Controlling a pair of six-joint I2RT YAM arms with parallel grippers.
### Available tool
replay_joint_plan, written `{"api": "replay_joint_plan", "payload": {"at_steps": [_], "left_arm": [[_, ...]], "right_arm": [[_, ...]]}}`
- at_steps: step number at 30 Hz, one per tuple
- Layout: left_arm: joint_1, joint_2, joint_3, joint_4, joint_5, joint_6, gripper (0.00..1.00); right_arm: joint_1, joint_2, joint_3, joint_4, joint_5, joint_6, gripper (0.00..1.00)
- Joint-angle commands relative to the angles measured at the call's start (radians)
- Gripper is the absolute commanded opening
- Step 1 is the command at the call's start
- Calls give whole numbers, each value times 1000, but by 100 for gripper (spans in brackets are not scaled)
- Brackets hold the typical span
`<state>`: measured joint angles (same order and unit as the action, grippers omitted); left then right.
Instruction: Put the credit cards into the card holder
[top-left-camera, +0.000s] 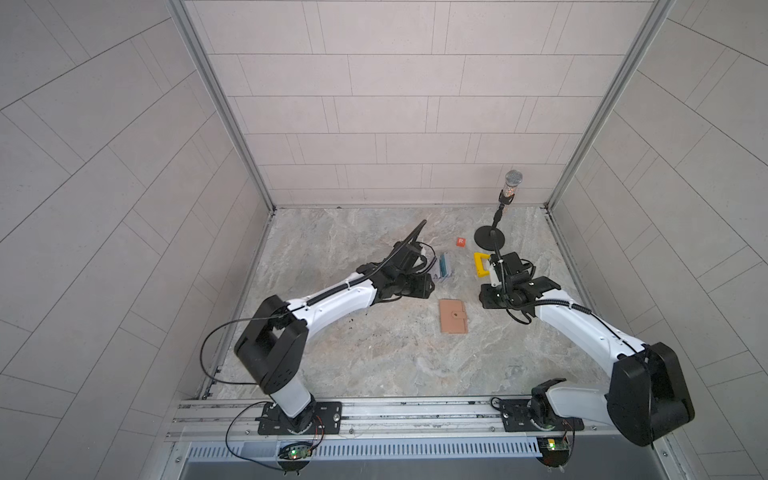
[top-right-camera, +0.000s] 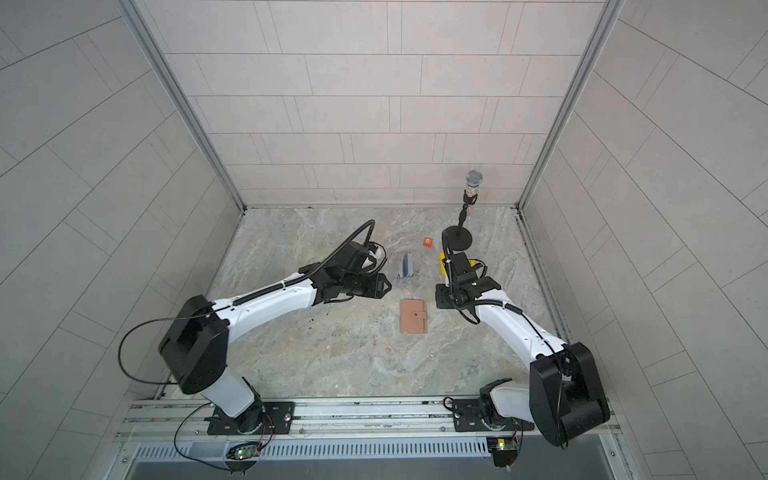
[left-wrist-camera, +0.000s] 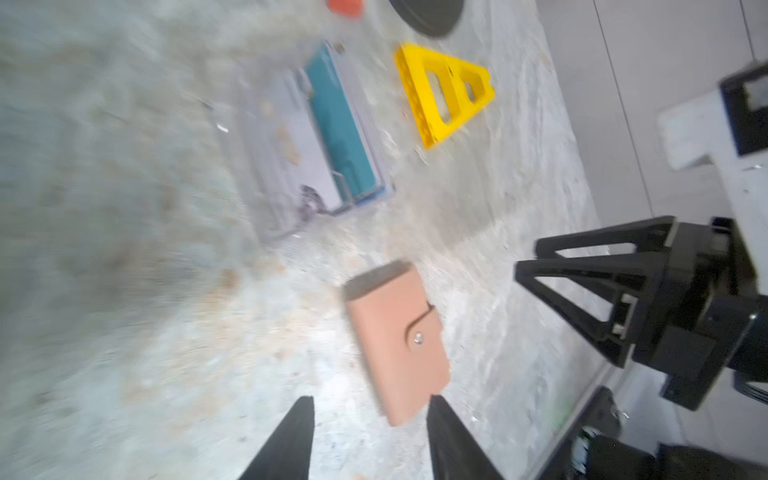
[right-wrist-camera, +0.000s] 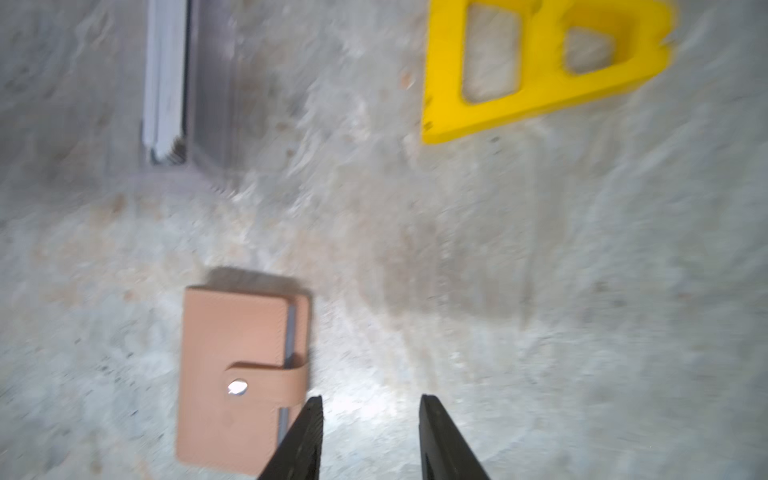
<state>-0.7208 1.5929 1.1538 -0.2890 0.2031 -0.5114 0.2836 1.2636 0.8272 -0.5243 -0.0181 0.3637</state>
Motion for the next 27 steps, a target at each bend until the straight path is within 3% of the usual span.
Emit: {"api": "replay_joint_plan", "payload": {"at_steps": [1,5,10,15,20,23,27], "left_arm": [[42,-97,-61,-180,-407,110,53],[80,-210,-147,-165,-692,160,61],[168,-274,-234,-104,-959,208,71],[247,-270,-322,19,-1152,233,79],[309,-224,-450,295,-1195,332,88],[352,-177,-494,431,-1146,409,90],[383,-110,-538,609,-1078,498,93]], "right_arm": [[1,-31,9,6,337,-55,41],[-26,-27,1,61,495,-52,44],[-53,-21,-42,187,661,-40,46],[-87,3,-98,346,737,-42,47],[-97,63,-143,503,816,-90,48],[-103,102,-171,600,813,-131,49],[-109,145,-283,862,741,-203,50]]}}
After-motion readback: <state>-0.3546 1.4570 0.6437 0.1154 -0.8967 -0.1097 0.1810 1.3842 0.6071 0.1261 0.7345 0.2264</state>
